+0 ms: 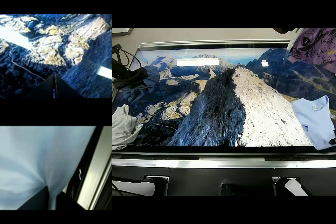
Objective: Fold the clothes and pants, and hang the long-sleeved shirts on hangers.
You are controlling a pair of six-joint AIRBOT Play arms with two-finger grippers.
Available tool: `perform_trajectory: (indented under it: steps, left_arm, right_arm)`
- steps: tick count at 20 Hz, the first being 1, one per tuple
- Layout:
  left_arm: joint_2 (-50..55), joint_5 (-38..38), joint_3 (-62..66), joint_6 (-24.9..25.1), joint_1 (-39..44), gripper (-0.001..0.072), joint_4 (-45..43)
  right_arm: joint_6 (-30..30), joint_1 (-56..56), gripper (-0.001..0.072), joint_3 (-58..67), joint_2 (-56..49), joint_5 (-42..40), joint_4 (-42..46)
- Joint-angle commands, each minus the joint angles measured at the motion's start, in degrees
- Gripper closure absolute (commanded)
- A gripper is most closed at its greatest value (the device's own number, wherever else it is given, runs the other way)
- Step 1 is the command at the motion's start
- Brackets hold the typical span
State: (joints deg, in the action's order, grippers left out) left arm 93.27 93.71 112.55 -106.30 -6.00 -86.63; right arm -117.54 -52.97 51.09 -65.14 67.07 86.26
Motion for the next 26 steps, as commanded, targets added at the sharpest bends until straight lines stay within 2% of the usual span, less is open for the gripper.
perform_trajectory:
  steps: [1, 9, 10, 11, 12, 13, 15, 16, 18, 19, 21, 22, 25, 26]
  left_arm:
    - [0.04, -0.04, -0.02, 0.02, 0.02, 0.0683, 0.0]
    - [0.04, -0.07, -0.02, 0.02, 0.02, 0.0683, 0.0]
    - [0.04, -0.07, -0.02, 0.02, 0.02, 0.0683, 0.0]
    - [0.04, -0.04, -0.02, 0.02, 0.02, 0.0683, 0.02]
    - [0.04, -0.04, -0.02, 0.02, 0.02, 0.0683, 0.0]
    - [0.04, -0.04, -0.02, 0.02, 0.04, 0.0683, 0.02]
    - [0.04, -0.07, -0.02, 0.02, 0.13, 0.0683, 0.02]
    - [0.04, -0.07, -0.02, 0.0, 0.13, 0.0683, 0.02]
    - [0.04, -0.07, -0.02, 0.09, 0.15, 0.0683, 0.07]
    - [0.04, -0.07, -0.02, 0.09, 0.13, 0.0683, 0.09]
    - [0.02, -0.04, -0.02, 2.97, 0.13, 0.0683, 1.16]
    - [-0.04, -0.04, -0.02, 4.92, 0.13, 0.0683, 2.14]
    - [-1.18, -0.04, -0.04, 9.01, 0.15, 0.0684, 6.34]
    - [-1.84, -0.07, -0.11, 11.21, 0.15, 0.0684, 8.35]
  right_arm:
    - [-0.11, -0.04, 0.0681, -2.67, 1.09, 1.22, 4.74]
    - [2.51, -0.04, 0.0676, -5.18, 1.09, 3.74, 11.91]
    - [2.93, -0.04, 0.0617, -5.18, 1.09, 3.89, 12.2]
    - [3.56, -0.04, 0.0491, -5.18, 1.09, 4.92, 12.17]
    - [4.96, 0.0, 0.04, -5.16, 1.09, 6.67, 11.93]
    - [6.67, 0.02, 0.0365, -5.16, 1.11, 9.03, 11.89]
    - [6.71, 0.02, 0.0367, -4.26, 2.8, 10.01, 10.54]
    - [6.93, 0.02, 0.0367, -2.32, 4.17, 7.82, 7.45]
    - [10.1, 0.09, 0.0373, 4.48, 6.03, -1.36, -4.63]
    - [12.57, 1.18, 0.0414, 8.52, 5.62, -5.53, -12.07]
    - [14.95, 8.11, 0.0421, 16.72, 2.16, -6.99, -16.59]
    - [16.04, 13.09, 0.0446, 20.37, -0.2, -6.03, -16.57]
    - [20.28, 31.39, 0.0668, 28.0, -6.84, -4.02, -16.48]
    - [20.57, 37.13, 0.068, 28.76, -8.09, -4.72, -16.15]
